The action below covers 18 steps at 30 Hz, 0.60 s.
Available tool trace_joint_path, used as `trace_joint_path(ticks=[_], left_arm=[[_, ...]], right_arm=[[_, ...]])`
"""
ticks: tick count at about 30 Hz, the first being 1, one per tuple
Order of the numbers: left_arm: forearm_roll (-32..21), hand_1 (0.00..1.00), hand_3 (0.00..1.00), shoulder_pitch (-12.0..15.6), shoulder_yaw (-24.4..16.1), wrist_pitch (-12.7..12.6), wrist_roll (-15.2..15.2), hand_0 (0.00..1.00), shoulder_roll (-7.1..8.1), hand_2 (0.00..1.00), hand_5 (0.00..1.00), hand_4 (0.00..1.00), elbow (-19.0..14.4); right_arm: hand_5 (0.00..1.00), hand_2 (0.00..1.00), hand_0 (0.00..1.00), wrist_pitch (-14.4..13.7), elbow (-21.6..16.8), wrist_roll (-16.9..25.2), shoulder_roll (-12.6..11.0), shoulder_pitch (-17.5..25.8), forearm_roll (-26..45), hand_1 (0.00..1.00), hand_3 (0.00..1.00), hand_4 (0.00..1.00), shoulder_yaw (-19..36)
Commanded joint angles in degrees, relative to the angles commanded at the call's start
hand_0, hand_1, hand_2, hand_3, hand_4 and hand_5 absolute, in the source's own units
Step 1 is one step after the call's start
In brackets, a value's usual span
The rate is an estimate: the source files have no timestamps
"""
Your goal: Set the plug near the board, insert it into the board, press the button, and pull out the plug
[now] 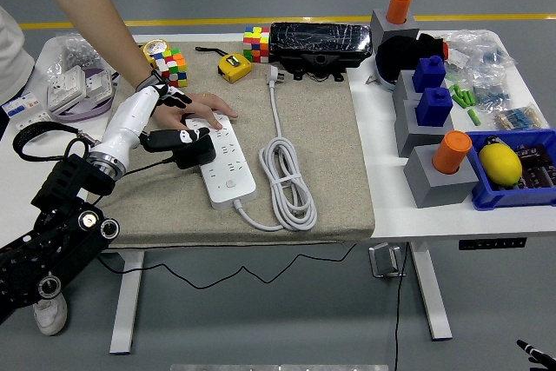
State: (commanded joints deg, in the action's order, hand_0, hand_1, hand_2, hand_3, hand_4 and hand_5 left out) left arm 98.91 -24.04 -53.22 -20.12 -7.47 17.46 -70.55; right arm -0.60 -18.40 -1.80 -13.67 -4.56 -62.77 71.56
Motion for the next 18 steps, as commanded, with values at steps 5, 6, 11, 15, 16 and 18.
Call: trace_joint_path(ticks=[5,6,11,15,16,18], left_arm=[[0.0,0.674,0.63,0.0,-0.2,0.0,0.0,0.697,0.0,0.644,0.355,0.955,0.0],[0.0,0.674,0.63,-0.1,-0.2,0.0,0.0,0.697,-0.02,0.644,0.355,0.955,0.0],[-0.1,0.674,0.631,-0.2,-0.2,0.1,0.0,0.698,-0.05,0.645,0.356,0.956,-0.1],[-0.1,0.673,0.63,-0.3,-0.3,0.3,-0.1,0.698,-0.07,0.645,0.357,0.956,0.0],[-0.1,0.673,0.63,-0.4,-0.4,0.3,-0.1,0.698,-0.08,0.645,0.357,0.956,0.0],[-0.1,0.673,0.63,-0.5,-0.4,0.3,-0.1,0.698,-0.1,0.645,0.357,0.956,0.0]], right_arm=[[0.532,0.622,0.648,0.0,0.0,0.0,0.0,0.0,-0.1,0.643,0.547,0.979,0.1],[0.532,0.622,0.648,0.0,0.0,0.0,0.0,0.0,-0.1,0.643,0.547,0.979,0.1],[0.532,0.622,0.647,0.0,0.0,0.0,0.0,-0.1,-0.1,0.644,0.547,0.98,0.2],[0.532,0.622,0.647,0.0,0.0,0.0,0.0,-0.3,-0.1,0.643,0.547,0.979,0.4],[0.532,0.622,0.647,0.0,0.0,0.0,0.0,-0.3,-0.2,0.643,0.547,0.979,0.5],[0.532,0.622,0.647,0.0,0.0,0.0,0.0,-0.4,-0.2,0.643,0.547,0.979,0.5]])
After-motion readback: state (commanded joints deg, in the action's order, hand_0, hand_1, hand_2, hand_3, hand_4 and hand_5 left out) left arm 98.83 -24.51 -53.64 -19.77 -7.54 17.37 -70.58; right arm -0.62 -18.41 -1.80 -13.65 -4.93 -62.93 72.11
